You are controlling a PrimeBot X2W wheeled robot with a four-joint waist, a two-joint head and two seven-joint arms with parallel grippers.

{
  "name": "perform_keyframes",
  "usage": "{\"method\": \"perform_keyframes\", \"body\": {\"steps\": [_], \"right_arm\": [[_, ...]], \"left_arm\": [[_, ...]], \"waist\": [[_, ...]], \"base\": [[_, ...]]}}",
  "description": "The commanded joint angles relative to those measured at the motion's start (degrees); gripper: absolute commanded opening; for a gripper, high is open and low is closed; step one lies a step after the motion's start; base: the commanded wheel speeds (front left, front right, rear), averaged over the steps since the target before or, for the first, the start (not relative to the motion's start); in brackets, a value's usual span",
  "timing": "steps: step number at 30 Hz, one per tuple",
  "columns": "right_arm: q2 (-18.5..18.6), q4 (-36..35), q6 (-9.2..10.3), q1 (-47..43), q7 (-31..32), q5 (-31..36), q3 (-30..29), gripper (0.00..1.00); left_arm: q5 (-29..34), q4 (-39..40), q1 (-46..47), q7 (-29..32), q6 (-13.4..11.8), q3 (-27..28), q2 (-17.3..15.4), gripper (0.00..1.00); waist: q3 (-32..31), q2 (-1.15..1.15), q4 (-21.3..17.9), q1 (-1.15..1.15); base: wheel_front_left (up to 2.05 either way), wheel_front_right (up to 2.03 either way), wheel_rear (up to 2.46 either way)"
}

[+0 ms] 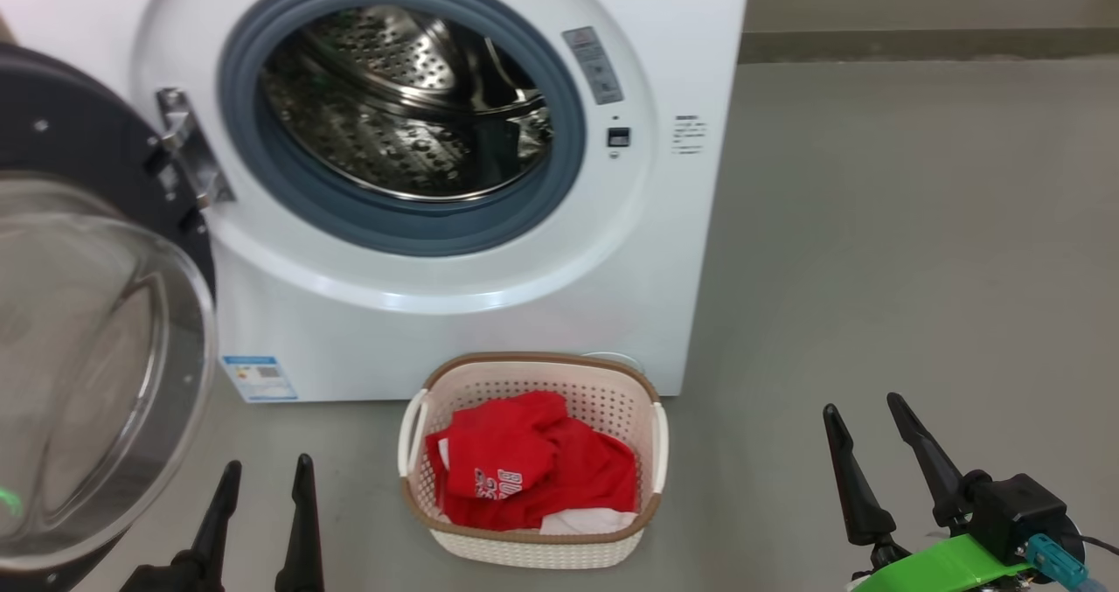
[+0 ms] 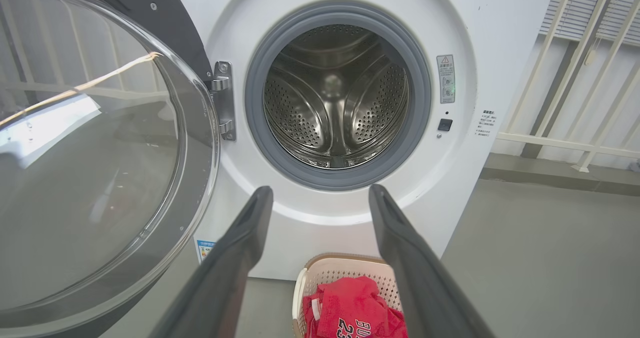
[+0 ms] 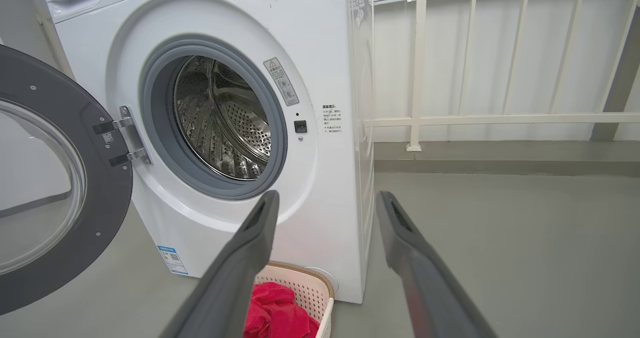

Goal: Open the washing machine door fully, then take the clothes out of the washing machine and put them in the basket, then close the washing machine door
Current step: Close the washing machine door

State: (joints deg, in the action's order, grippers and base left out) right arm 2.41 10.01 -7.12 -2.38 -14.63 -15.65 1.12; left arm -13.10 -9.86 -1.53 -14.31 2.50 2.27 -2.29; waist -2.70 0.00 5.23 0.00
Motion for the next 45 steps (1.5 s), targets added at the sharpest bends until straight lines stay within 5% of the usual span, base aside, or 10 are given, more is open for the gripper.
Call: {"method": "perform_keyframes", "body": {"steps": [1,30,45], "right_arm": [[0.46,-1.35,-0.36,1.79,-0.37,0.00,1.69,1.00],[0.46,-2.66,-0.36,1.99,-0.37,-1.08,3.55,1.00],[0.46,-2.41,-0.36,2.13,-0.37,-1.23,4.13,1.00]], "left_arm": [[-0.08,1.78,0.97,-0.69,-0.13,1.86,-0.60,1.00],[-0.75,7.91,0.15,1.41,-1.35,0.81,-2.14,1.00],[-1.62,8.82,-1.00,1.89,-3.17,1.81,-2.58,1.00]], "waist": [[0.08,0.00,2.06,0.00],[-0.57,0.00,18.89,0.00],[-0.88,0.00,22.03,0.00]], "base": [[0.00,0.00,0.00],[0.00,0.00,0.00],[0.00,0.00,0.00]]}}
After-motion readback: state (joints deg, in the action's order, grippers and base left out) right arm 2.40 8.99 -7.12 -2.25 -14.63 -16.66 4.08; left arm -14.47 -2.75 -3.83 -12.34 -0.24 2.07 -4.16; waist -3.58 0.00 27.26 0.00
